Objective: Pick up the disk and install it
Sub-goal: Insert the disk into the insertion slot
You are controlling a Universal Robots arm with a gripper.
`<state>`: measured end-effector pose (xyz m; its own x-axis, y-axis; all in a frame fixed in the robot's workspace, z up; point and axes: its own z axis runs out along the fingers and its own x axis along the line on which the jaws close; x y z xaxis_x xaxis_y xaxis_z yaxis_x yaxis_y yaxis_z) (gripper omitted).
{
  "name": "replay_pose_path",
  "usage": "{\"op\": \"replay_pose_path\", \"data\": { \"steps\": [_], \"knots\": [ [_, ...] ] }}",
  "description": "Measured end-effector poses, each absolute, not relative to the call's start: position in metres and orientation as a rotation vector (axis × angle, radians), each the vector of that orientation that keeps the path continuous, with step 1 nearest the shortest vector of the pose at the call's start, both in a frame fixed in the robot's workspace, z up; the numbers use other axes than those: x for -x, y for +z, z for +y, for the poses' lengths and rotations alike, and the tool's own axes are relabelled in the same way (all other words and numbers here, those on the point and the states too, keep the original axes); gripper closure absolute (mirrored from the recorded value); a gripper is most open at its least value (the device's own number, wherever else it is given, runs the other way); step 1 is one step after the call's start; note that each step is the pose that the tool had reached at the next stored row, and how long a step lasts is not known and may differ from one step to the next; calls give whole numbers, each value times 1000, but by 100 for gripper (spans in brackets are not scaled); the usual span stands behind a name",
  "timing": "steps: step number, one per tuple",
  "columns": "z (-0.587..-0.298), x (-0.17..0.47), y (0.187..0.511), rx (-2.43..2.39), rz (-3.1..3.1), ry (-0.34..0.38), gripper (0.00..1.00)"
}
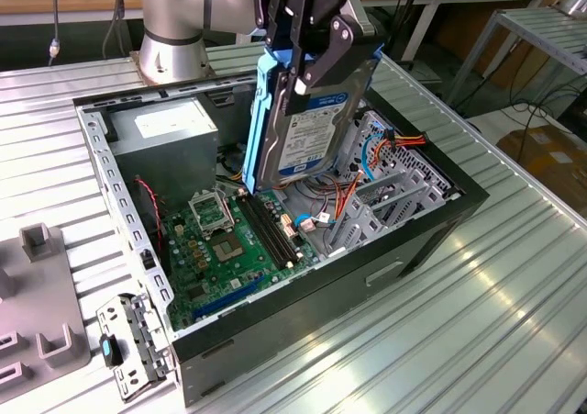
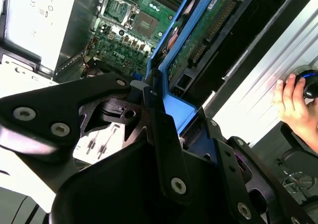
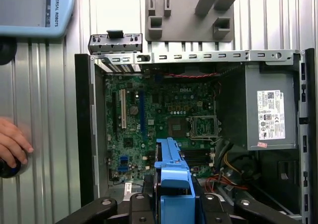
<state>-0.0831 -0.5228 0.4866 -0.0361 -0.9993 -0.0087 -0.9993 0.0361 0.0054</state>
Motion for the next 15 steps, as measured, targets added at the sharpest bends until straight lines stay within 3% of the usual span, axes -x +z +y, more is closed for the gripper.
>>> {"op": "replay_pose_path", "data": {
  "steps": [15],
  "knots": [
    [-528,83,487,2179,2259,16,63]
  ]
}}
